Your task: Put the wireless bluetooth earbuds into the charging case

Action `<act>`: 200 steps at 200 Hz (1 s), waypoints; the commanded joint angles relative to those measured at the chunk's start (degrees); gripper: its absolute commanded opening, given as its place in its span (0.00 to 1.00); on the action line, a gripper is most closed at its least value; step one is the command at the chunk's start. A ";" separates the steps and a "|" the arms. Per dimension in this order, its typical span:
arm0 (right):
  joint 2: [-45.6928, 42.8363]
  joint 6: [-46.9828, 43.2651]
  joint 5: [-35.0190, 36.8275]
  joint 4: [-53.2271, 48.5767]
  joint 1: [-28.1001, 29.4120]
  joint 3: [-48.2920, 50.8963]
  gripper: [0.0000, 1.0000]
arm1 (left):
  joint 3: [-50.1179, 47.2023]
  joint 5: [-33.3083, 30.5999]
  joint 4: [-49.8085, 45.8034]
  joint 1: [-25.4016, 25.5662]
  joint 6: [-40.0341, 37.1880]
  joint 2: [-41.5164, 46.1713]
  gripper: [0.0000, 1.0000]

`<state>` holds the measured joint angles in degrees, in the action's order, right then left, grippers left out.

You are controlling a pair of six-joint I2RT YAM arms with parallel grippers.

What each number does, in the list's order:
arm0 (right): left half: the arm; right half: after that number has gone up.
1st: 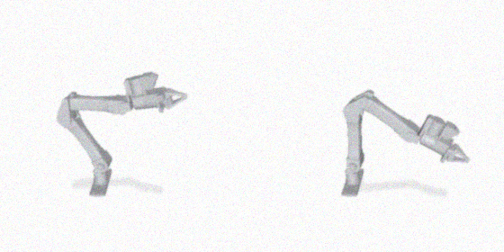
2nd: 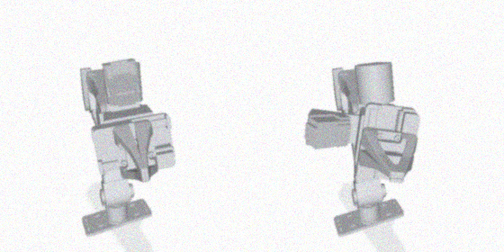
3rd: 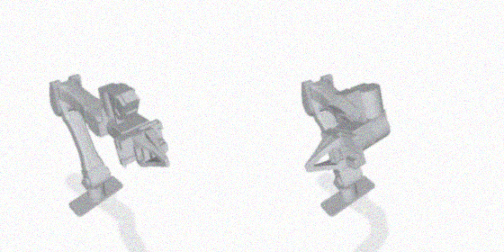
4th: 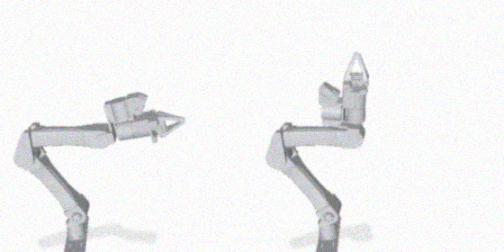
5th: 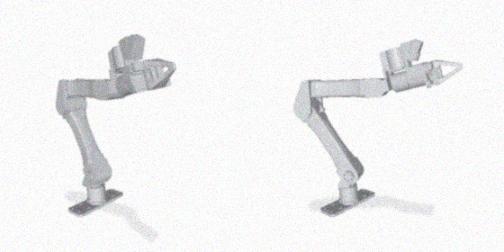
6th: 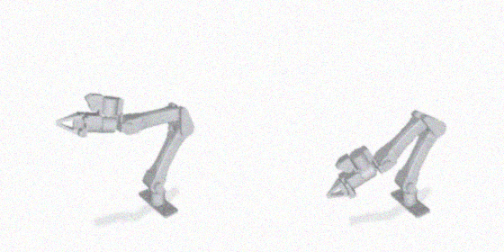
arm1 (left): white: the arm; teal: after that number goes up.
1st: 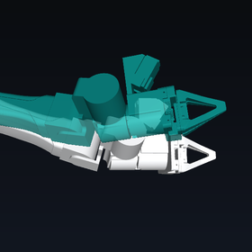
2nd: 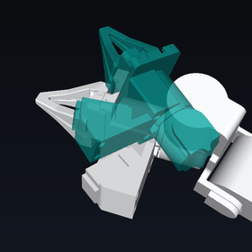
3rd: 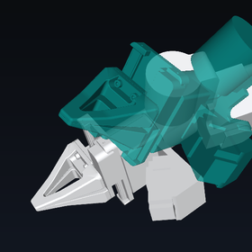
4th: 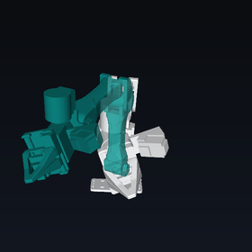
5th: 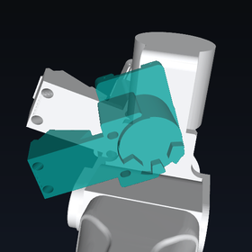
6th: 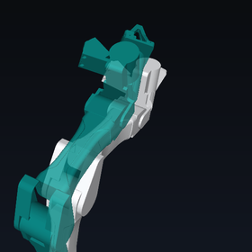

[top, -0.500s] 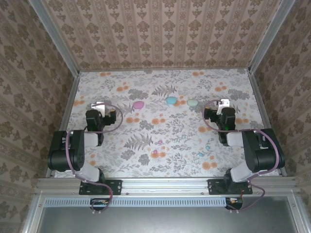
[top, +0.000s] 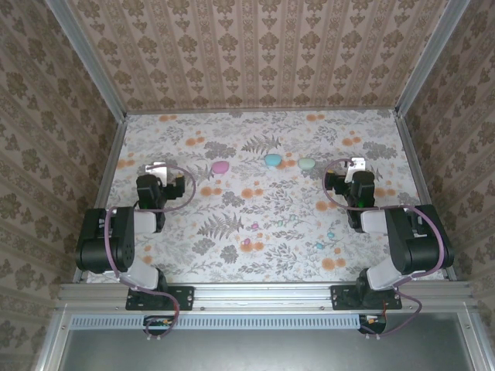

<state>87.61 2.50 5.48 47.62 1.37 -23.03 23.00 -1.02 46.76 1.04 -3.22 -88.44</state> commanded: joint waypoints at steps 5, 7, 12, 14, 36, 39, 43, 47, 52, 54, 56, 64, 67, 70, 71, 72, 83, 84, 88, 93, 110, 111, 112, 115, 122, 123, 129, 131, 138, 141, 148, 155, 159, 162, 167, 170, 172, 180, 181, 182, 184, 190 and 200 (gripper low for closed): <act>0.20 -0.55 -1.00 0.99 -0.22 -0.53 1.00 | 0.46 1.03 1.40 -0.25 0.24 0.49 1.00; 0.26 -0.52 -1.00 0.94 -0.22 -0.48 1.00 | 0.46 1.02 1.40 -0.25 0.24 0.47 1.00; 0.15 -0.57 -0.99 0.99 -0.22 -0.52 1.00 | 0.42 1.02 1.40 -0.25 0.25 0.54 1.00; 0.11 -0.57 -0.99 0.99 -0.22 -0.53 1.00 | 0.45 1.02 1.36 -0.25 0.24 0.53 1.00; 0.18 -0.57 -0.99 1.02 -0.22 -0.57 1.00 | 0.41 1.02 1.36 -0.25 0.24 0.50 1.00; 0.12 -0.55 -1.01 1.00 -0.18 -0.53 1.00 | 0.39 1.05 1.40 -0.25 0.18 0.55 1.00; 0.18 -0.57 -1.01 1.06 -0.22 -0.53 1.00 | 0.41 1.02 1.40 -0.25 0.15 0.47 1.00; 0.12 -0.57 -1.04 1.07 -0.22 -0.48 1.00 | 0.40 1.02 1.40 -0.25 0.15 0.54 1.00; 0.16 -0.53 -1.02 1.07 -0.22 -0.48 1.00 | 0.38 1.04 1.48 -0.29 0.15 0.50 1.00; 0.14 -0.54 -1.00 1.07 -0.25 -0.49 1.00 | 0.37 1.13 1.44 -0.30 0.10 0.48 1.00; 0.13 -0.56 -1.02 1.08 -0.23 -0.45 1.00 | 0.37 1.20 1.52 -0.26 0.07 0.47 1.00; 0.18 -0.57 -1.04 1.16 -0.22 -0.48 1.00 | 0.29 1.35 1.66 -0.16 0.00 0.59 1.00; 0.19 -0.55 -1.00 1.16 -0.18 -0.45 1.00 | 0.29 1.30 1.66 -0.12 -0.07 0.57 1.00; 0.19 -0.56 -1.03 1.16 -0.22 -0.44 1.00 | 0.24 1.40 1.73 -0.08 -0.18 0.57 1.00; 0.19 -0.56 -1.01 1.16 -0.22 -0.44 1.00 | 0.21 1.39 1.74 -0.12 -0.18 0.56 1.00; 0.15 -0.57 -1.00 1.16 -0.22 -0.44 1.00 | 0.20 1.38 1.79 -0.09 -0.15 0.56 1.00; 0.14 -0.57 -0.99 1.16 -0.22 -0.44 1.00 | 0.18 1.57 1.83 -0.08 -0.20 0.62 1.00; 0.16 -0.53 -0.99 1.16 -0.22 -0.44 1.00 | 0.19 1.55 1.84 -0.08 -0.20 0.59 1.00; 0.06 -0.52 -1.00 1.16 -0.22 -0.44 1.00 | 0.12 1.59 1.83 -0.09 -0.20 0.64 1.00; 0.01 -0.56 -1.09 1.24 -0.22 -0.40 1.00 | 0.08 1.62 2.03 -0.07 -0.25 0.64 1.00; -0.05 -1.18 -2.59 1.34 -0.22 -0.20 1.00 | -1.33 1.68 3.80 0.80 -1.28 1.35 1.00; -0.11 -1.18 -2.63 1.34 -0.22 -0.19 1.00 | -1.45 1.57 4.01 0.85 -1.31 1.35 1.00; -0.09 -1.18 -2.69 1.38 -0.22 -0.14 1.00 | -1.59 1.51 4.20 0.92 -1.37 1.39 1.00; -0.13 -1.26 -2.93 1.56 -0.17 -0.03 1.00 | -1.97 1.23 4.88 1.05 -1.57 1.50 1.00; -0.32 -1.60 -3.40 1.76 -0.11 0.13 1.00 | -2.78 1.06 6.08 1.31 -1.70 1.65 1.00; -0.37 -1.61 -3.43 1.77 -0.12 0.15 1.00 | -2.87 1.04 6.25 1.32 -1.70 1.67 1.00; -0.47 -1.76 -3.60 2.01 -0.13 0.30 1.00 | -3.42 1.07 7.12 1.29 -1.70 1.88 1.00; -0.59 -1.79 -3.71 1.99 -0.07 0.34 1.00 | -3.58 1.07 7.47 1.37 -1.76 1.92 1.00; -1.06 -2.10 -3.59 1.66 0.16 0.42 1.00 | -4.20 0.93 8.32 1.41 -1.64 2.39 1.00; -1.27 -2.14 -3.50 1.54 0.21 0.44 1.00 | -4.34 0.68 8.39 1.36 -1.55 2.69 1.00; -1.80 -2.24 -3.50 1.32 0.33 0.49 1.00 | -4.62 -0.10 8.33 1.34 -1.27 3.57 1.00; -2.70 -2.24 -3.22 0.14 0.30 0.25 1.00 | -4.66 -0.75 7.29 1.25 -0.81 5.07 1.00; -3.44 -2.09 -3.03 -0.79 0.33 0.05 1.00 | -4.48 -0.70 5.77 1.03 -0.49 5.97 1.00; -4.00 -2.02 -2.90 -1.60 0.35 -0.10 1.00 | -4.13 -0.44 4.41 0.70 -0.21 7.01 1.00; -4.94 -1.83 -2.84 -3.19 0.32 -0.57 1.00 | -3.40 -0.10 2.11 0.24 0.42 8.21 1.00; -5.58 -1.70 -2.76 -4.69 0.28 -1.00 1.00 | -2.99 0.02 0.22 -0.07 0.89 8.97 1.00; -6.07 -1.58 -2.75 -5.81 0.23 -1.37 1.00 | -2.62 0.02 -0.87 -0.29 1.17 9.45 1.00; -7.43 -0.77 -2.82 -11.90 0.07 -3.45 1.00 | -1.87 -0.08 -3.72 -0.98 2.24 11.16 1.00; -7.44 -0.71 -2.83 -12.80 0.06 -3.79 1.00 | -1.80 -0.10 -3.88 -1.01 2.29 11.39 1.00; -8.37 -0.51 -2.83 -13.24 0.05 -4.09 1.00 | -1.81 -0.07 -4.05 -1.07 2.32 11.64 1.00; -8.93 -0.32 -2.84 -14.35 0.04 -4.38 1.00 | -1.75 -0.11 -4.29 -1.22 2.38 12.09 1.00; -10.46 1.03 -2.67 -19.98 -0.11 -6.50 1.00 | -1.91 -0.19 -4.57 -1.32 2.37 13.50 1.00; -11.63 4.47 -0.77 -26.61 -0.14 -9.20 1.00 | -1.33 -1.67 -7.04 -1.49 3.38 15.69 1.00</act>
<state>81.03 1.83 3.42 38.13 1.37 -25.10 19.62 -0.73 45.82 0.54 -2.63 -77.97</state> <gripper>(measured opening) 0.999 0.997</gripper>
